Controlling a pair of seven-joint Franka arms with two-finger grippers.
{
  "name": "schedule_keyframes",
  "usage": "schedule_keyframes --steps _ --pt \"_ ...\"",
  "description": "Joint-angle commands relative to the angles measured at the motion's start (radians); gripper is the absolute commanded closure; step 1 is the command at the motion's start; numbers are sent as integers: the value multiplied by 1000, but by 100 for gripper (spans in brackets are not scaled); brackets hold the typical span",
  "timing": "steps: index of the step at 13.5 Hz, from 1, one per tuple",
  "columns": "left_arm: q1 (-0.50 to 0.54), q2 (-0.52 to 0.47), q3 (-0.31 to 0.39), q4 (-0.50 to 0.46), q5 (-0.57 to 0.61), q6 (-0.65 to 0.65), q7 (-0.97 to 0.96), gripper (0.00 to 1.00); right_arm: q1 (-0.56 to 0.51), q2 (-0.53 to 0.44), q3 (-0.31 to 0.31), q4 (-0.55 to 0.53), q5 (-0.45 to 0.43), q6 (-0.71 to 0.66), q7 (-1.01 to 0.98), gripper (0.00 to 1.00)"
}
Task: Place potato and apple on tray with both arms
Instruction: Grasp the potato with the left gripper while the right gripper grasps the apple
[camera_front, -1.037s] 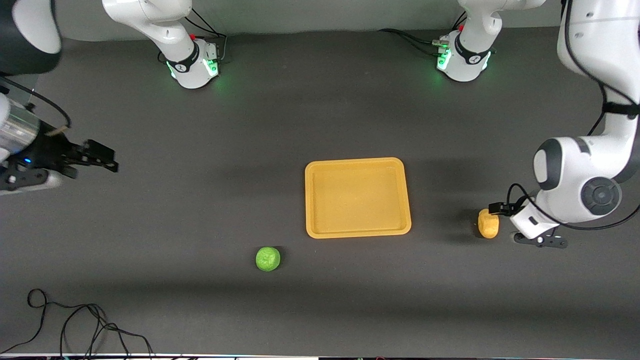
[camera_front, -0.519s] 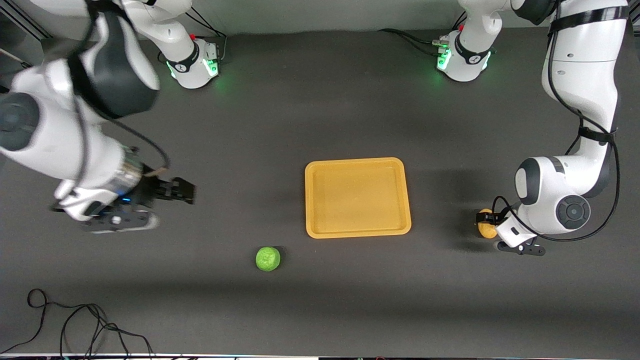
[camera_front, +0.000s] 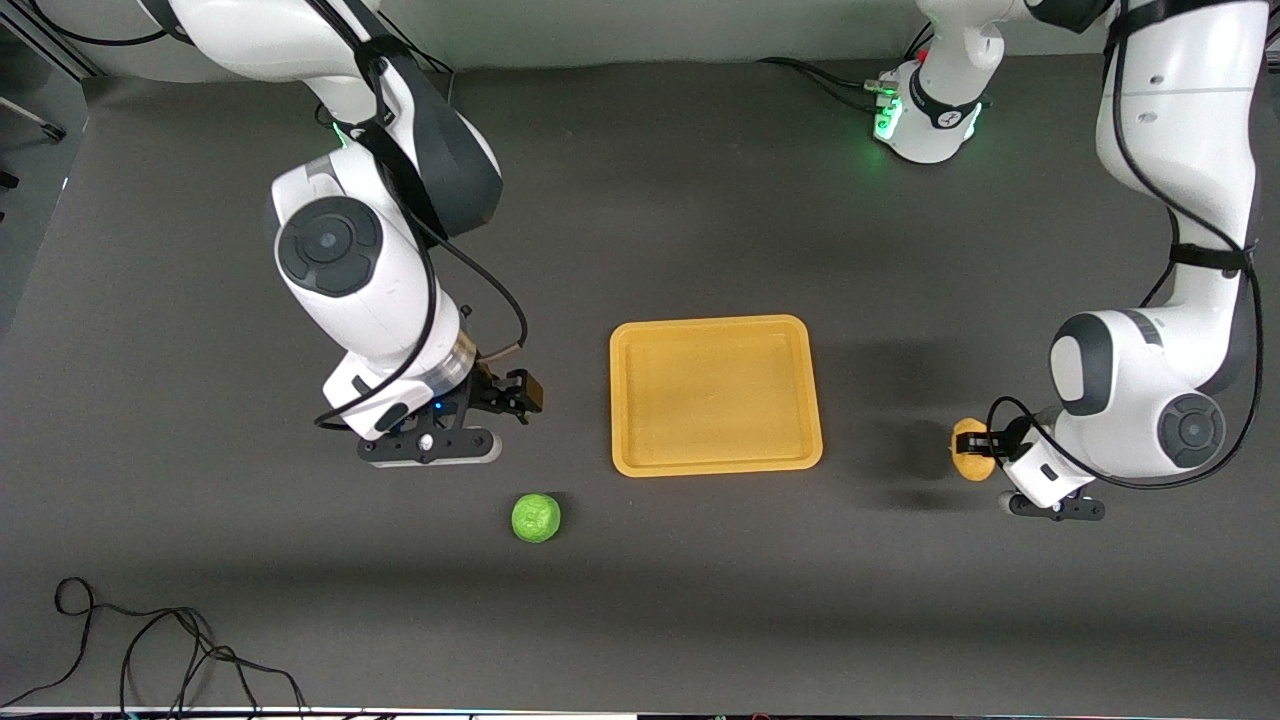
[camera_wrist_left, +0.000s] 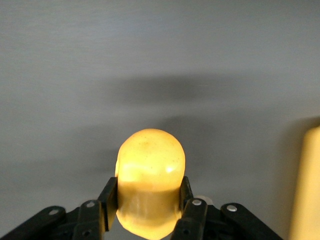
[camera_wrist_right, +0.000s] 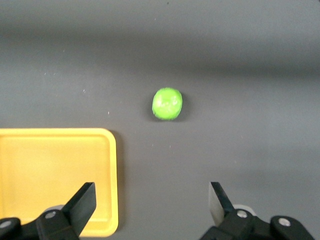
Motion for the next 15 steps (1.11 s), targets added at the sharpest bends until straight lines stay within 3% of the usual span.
schedule_keyframes --steps 1,4,8,12,15 --pt "-83 -58 -45 5 -21 -58 -221 90 -9 90 -15 36 -12 90 13 0" --pt "-180 -49 -99 2 -24 -27 -418 89 -35 196 -16 35 -9 216 12 0" --pt "-293 -7 -99 -103 -21 128 -558 92 -39 331 -16 35 -11 395 15 0" --pt "-327 28 -97 -106 -2 108 -585 76 -41 386 -16 -63 -11 570 15 0" --pt "-329 42 -94 -107 51 80 -592 75 -41 437 -16 -60 -11 613 15 0"
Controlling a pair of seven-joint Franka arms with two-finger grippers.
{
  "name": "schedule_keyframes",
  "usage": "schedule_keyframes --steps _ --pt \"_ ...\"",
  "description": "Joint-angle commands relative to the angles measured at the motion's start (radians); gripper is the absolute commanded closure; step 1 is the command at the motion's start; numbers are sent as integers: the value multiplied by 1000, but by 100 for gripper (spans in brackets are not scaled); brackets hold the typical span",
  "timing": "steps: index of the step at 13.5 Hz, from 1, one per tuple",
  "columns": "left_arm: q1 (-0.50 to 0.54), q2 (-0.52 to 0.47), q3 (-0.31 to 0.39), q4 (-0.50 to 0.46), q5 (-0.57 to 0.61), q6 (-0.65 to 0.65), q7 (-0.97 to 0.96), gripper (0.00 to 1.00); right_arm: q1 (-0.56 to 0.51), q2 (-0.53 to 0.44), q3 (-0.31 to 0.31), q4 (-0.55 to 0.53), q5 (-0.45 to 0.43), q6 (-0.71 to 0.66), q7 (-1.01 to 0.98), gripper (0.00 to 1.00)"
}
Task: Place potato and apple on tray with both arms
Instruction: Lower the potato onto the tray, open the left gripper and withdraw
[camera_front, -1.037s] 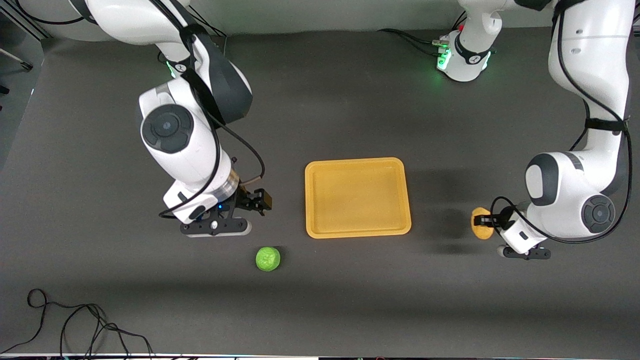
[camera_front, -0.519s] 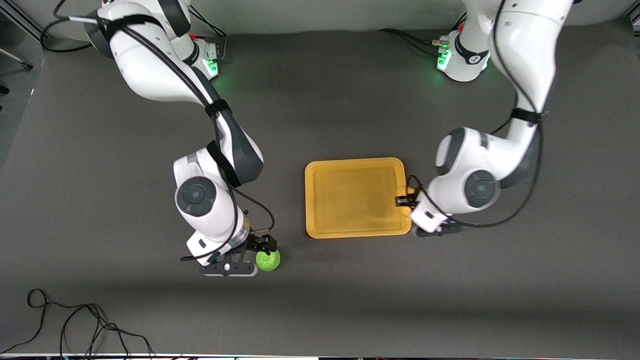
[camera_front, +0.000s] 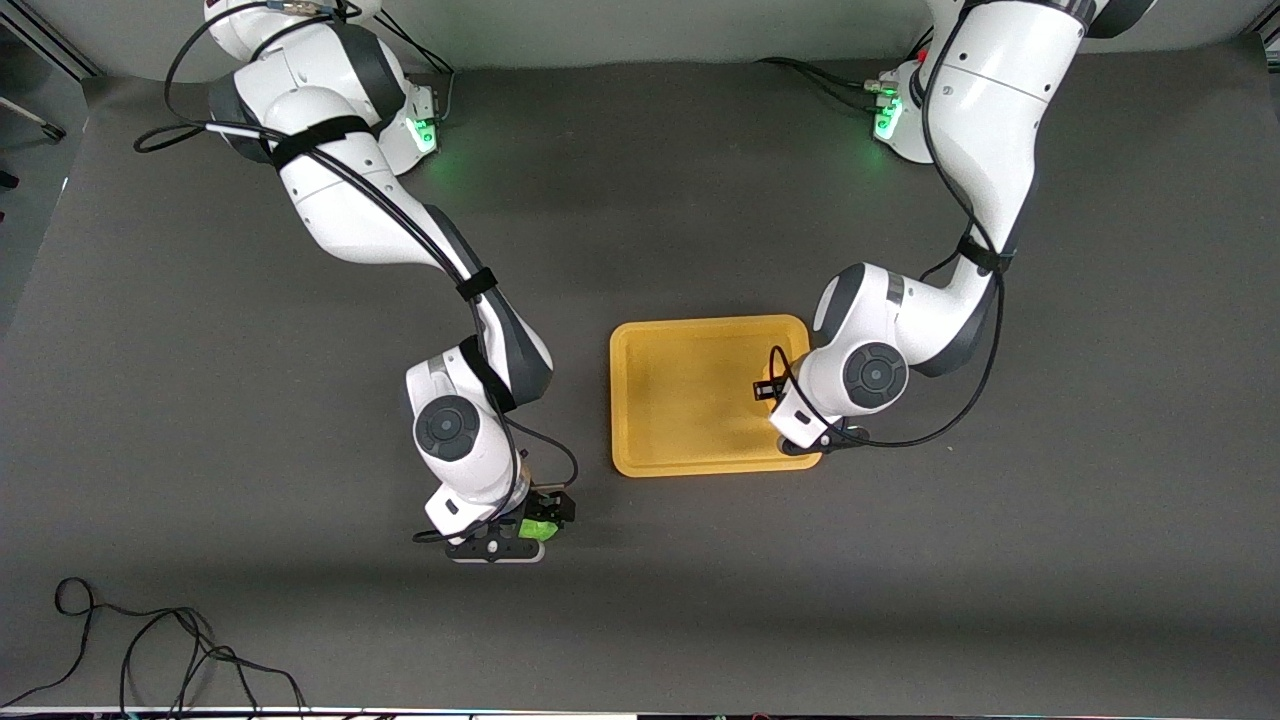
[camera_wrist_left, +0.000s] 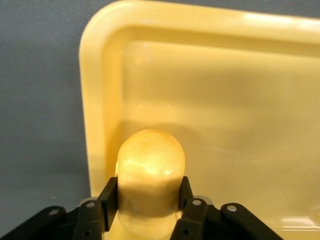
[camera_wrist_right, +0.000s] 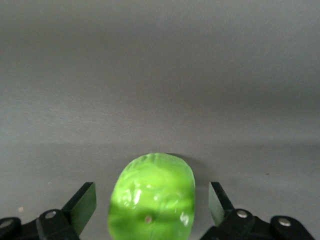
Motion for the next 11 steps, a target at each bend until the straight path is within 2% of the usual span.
schedule_keyframes --steps 1,2,3,4,5,7,11 --pt "-15 -7 13 -7 33 -20 -27 61 2 16 1 -2 -8 33 15 7" --pt "-18 -7 13 -5 39 -17 -27 26 3 14 1 -2 -6 31 13 34" --pt "-16 -7 13 -5 54 -17 -27 12 3 7 1 -2 -9 30 12 46" --pt "-15 -13 13 -2 54 -20 -27 4 2 -2 1 -1 -9 18 7 48" --pt "-9 -31 12 1 54 -32 -30 0 -1 -18 1 0 -9 -7 6 48" --pt "16 -112 23 6 54 -87 -12 0 -3 -76 0 4 -9 -103 1 48" --pt "132 -313 43 7 83 -151 88 0 0 -269 0 1 -12 -339 0 48"
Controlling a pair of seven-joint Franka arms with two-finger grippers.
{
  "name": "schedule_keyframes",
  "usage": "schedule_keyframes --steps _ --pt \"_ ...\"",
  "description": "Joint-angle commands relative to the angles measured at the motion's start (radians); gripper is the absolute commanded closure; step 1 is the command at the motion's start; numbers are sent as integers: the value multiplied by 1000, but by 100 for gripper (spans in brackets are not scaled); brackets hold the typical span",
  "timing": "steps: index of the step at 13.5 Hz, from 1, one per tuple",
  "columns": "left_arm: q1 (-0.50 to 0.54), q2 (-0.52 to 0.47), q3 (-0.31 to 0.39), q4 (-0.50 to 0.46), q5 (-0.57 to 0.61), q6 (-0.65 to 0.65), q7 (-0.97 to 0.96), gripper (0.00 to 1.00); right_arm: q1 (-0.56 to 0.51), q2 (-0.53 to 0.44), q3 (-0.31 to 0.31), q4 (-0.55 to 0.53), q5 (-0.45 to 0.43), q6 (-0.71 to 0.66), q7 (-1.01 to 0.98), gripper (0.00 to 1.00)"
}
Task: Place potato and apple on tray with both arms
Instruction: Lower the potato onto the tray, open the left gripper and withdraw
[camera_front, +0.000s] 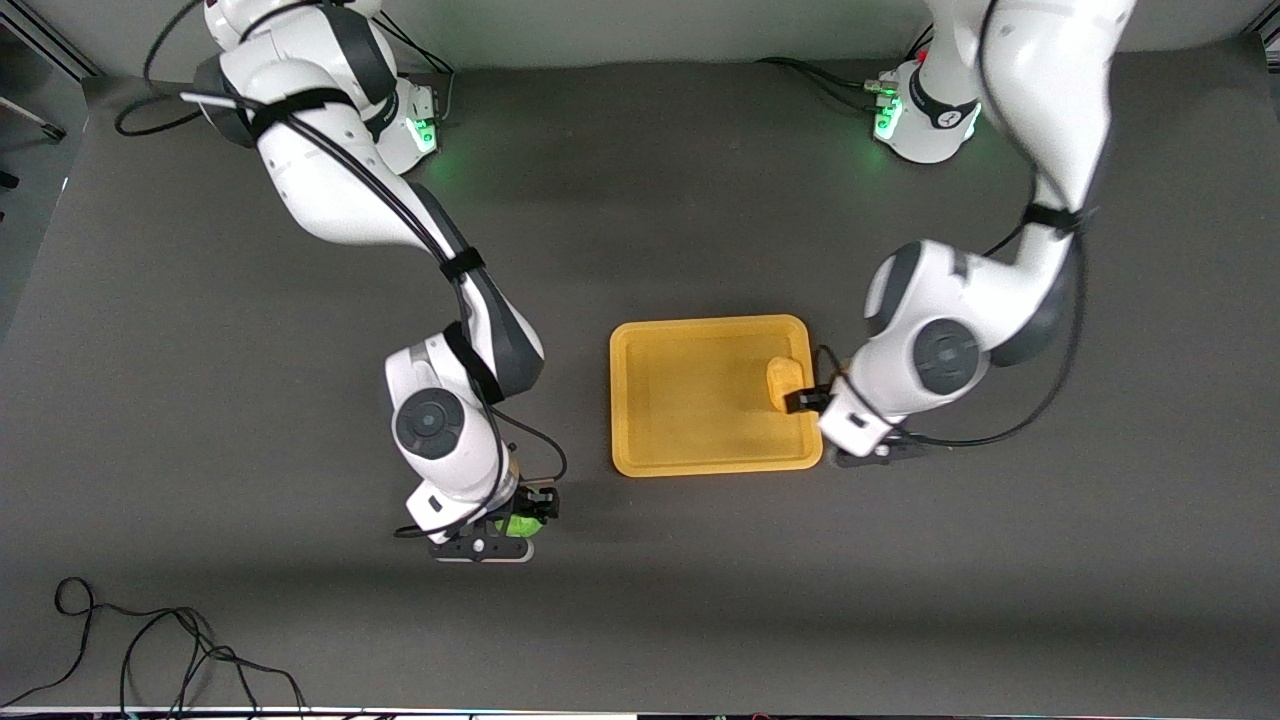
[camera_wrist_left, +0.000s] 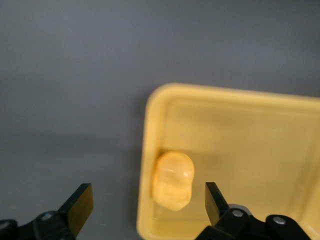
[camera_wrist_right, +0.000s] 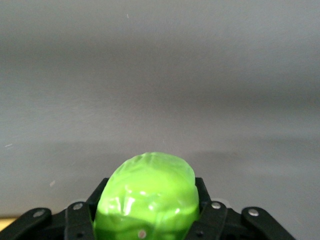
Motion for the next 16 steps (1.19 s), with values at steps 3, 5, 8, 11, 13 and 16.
schedule_keyframes --steps 3,5,8,11,13,16 --pt "118 -231 6 -37 134 -181 138 0 7 -282 6 -46 0 -312 1 48" --pt "171 -284 8 -41 145 -217 224 0 19 -376 14 -52 8 -451 5 47" --pt "213 -330 8 -43 146 -253 273 0 70 -460 12 -127 60 -477 26 48" --pt "216 -344 11 -58 159 -253 278 0 185 -441 12 -113 57 -447 147 48" --pt "217 -348 17 -54 159 -256 289 0 266 -396 11 -103 45 -404 286 47" --pt "268 -362 25 -14 157 -355 415 0 373 -278 9 26 34 -385 447 48"
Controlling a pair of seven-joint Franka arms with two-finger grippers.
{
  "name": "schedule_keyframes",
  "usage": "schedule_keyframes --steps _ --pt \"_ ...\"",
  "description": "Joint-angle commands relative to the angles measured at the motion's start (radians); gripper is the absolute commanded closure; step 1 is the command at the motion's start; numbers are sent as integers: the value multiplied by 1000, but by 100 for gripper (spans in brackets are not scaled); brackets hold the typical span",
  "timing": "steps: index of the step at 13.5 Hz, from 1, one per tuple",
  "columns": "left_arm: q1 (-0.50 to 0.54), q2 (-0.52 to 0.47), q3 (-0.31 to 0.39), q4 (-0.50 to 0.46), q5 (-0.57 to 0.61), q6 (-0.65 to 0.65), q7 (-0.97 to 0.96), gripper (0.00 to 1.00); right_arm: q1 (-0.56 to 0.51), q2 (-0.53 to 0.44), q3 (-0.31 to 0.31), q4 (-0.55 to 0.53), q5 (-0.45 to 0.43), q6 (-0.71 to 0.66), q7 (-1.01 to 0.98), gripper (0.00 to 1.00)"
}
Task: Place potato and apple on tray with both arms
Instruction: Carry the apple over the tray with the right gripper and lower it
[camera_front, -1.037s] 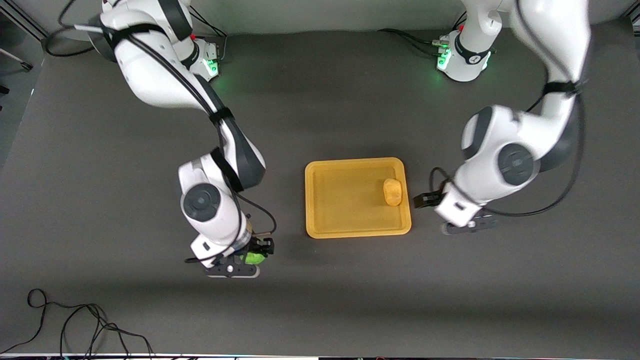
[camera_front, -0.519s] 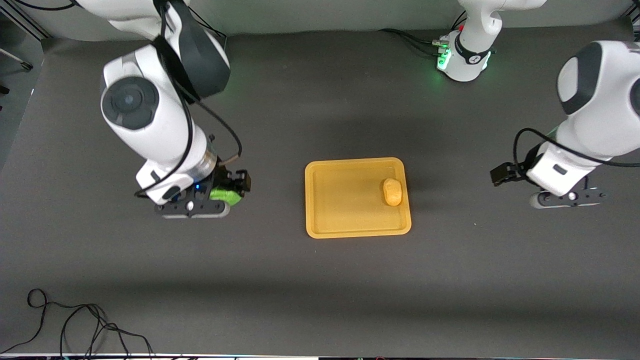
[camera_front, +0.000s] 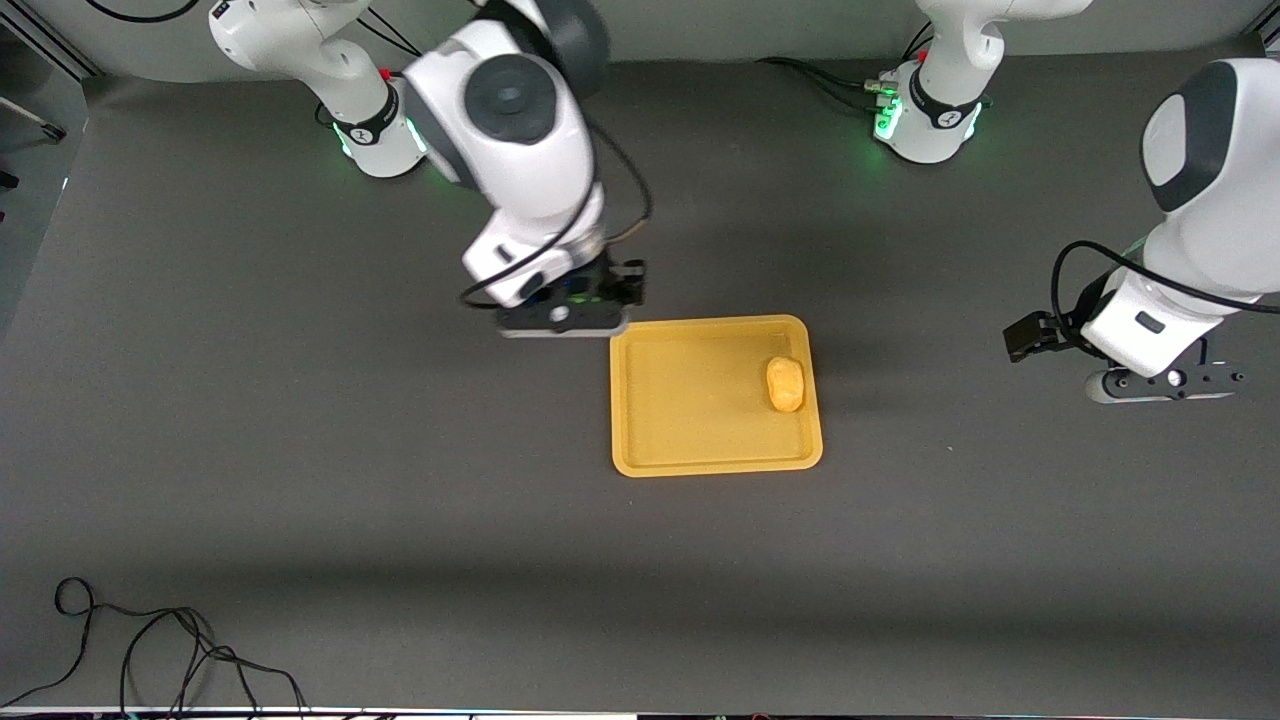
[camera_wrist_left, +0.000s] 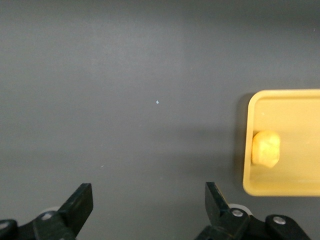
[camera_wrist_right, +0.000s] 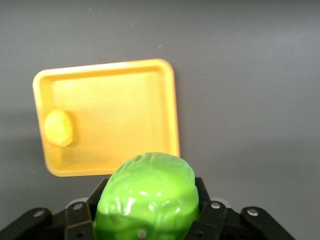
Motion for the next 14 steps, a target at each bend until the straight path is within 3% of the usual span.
schedule_keyframes --steps 1,3,6,10,14 --pt "76 -32 -3 40 0 -96 126 0 84 127 -13 160 -26 -2 145 47" --pt "73 -22 2 95 0 -116 156 0 149 205 -16 223 -40 13 227 47" --pt "58 -16 4 132 11 -125 158 0 184 308 -16 220 -99 125 283 47" --pt "53 16 4 171 11 -133 188 0 183 460 -19 217 -154 304 285 47" --pt "49 14 23 201 9 -227 259 0 155 557 -21 216 -203 431 285 47"
